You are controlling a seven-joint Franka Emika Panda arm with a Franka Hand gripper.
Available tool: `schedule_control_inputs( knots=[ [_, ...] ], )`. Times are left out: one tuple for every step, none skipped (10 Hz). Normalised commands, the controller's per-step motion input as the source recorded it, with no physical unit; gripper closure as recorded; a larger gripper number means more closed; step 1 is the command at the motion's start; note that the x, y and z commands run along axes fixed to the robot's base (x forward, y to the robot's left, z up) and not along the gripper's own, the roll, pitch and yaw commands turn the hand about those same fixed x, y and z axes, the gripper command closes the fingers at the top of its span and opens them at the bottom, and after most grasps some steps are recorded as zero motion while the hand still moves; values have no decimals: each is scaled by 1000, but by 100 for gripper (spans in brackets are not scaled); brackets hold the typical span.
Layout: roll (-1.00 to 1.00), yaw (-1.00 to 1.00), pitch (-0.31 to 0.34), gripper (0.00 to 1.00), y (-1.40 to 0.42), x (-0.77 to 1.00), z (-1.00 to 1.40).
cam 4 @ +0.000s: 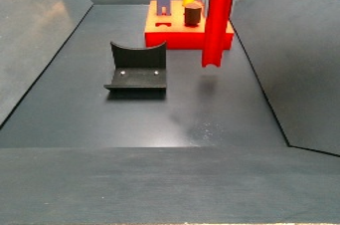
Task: Pick up the arch object. Move up. Rotate the arch object. Move to above the board. Insert the arch object.
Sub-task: Rotate the arch object.
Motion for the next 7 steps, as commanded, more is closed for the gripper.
schedule_control_inputs(
  knots=[
    [-191,-48,-57,100,20,21,-653],
    [-197,-47,-58,100,18,18,-443],
    [-202,-45,-67,100,17,14,-238],
    [-205,-44,-67,100,16,13,-139],
    [-207,-44,-51,100,13,-8,-124],
    [-208,-44,-49,100,12,-15,-127],
    [-208,-44,-50,100,13,-13,-126]
  ],
)
